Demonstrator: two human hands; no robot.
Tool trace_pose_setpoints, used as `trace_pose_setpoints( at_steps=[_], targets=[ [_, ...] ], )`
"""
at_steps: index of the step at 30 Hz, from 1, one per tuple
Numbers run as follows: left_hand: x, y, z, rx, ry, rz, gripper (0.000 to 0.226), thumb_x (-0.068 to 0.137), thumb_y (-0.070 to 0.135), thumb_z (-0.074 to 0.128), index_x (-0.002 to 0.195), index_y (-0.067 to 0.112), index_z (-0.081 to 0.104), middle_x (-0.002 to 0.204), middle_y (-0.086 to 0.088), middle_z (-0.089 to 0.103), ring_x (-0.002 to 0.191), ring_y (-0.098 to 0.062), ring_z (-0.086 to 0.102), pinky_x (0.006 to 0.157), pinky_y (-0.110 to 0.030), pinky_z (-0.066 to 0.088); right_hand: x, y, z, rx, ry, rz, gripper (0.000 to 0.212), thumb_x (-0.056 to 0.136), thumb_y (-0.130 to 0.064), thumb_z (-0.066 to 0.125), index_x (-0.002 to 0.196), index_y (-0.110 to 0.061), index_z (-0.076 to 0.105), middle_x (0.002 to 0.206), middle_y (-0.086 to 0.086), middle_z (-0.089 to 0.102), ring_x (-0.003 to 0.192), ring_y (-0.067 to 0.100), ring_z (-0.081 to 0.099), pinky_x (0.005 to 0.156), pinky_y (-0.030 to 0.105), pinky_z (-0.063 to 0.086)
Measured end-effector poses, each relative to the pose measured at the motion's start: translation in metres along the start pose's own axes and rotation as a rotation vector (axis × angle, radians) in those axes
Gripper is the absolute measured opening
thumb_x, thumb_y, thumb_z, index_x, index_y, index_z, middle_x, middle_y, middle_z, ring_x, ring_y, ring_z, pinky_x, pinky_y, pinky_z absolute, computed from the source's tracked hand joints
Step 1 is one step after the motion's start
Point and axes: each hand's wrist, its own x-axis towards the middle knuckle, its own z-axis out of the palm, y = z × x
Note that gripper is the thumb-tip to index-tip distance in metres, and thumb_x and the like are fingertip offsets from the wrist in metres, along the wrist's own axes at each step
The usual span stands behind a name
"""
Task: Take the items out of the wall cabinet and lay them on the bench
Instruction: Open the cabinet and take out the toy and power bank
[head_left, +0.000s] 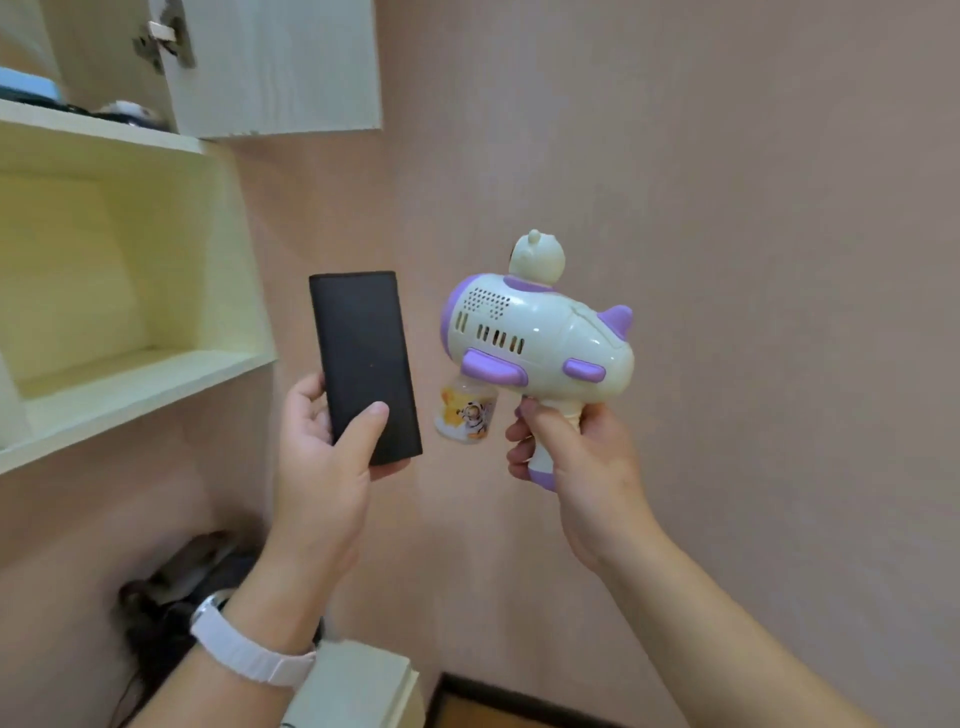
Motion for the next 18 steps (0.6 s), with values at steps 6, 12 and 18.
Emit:
trace_pose_setpoints(
  at_steps=[6, 12, 18],
  targets=[
    [-0.075, -0.029, 0.098, -0.169, -0.201, -0.228, 0.036, 0.096, 0.007, 0.052, 0.127, 0.025, 0.046, 0.117, -0.001, 0.069, 0.105, -0.034, 0.067, 0.064, -0.041, 0.054, -0.059, -0.035, -0.129, -0.036, 0.193, 0.039, 0.022, 0.076, -0.021, 0.063, 0.091, -0.005, 0.063, 0.068, 0.006, 0.064, 0.059, 0.020, 0.055, 0.058, 0.033, 0.051],
    [-0.180, -0.054, 0.196, -0.214, -0.392, -0.399, 0.037, 0.096, 0.012, 0.055, 0.127, 0.029, 0.047, 0.122, -0.006, 0.065, 0.107, -0.036, 0.065, 0.064, -0.038, 0.055, -0.142, -0.078, -0.253, -0.067, 0.409, 0.041, 0.016, 0.083, -0.013, 0.064, 0.094, -0.003, 0.061, 0.071, 0.009, 0.062, 0.064, 0.022, 0.053, 0.060, 0.035, 0.051],
    [-0.286, -0.050, 0.287, -0.293, -0.574, -0.513, 0.037, 0.097, 0.007, 0.051, 0.131, 0.019, 0.044, 0.118, -0.009, 0.068, 0.094, -0.032, 0.071, 0.061, -0.039, 0.056, -0.226, -0.124, -0.351, -0.077, 0.642, 0.022, 0.026, 0.073, -0.016, 0.068, 0.097, -0.006, 0.062, 0.087, 0.009, 0.064, 0.069, 0.025, 0.060, 0.064, 0.038, 0.052]
  ],
)
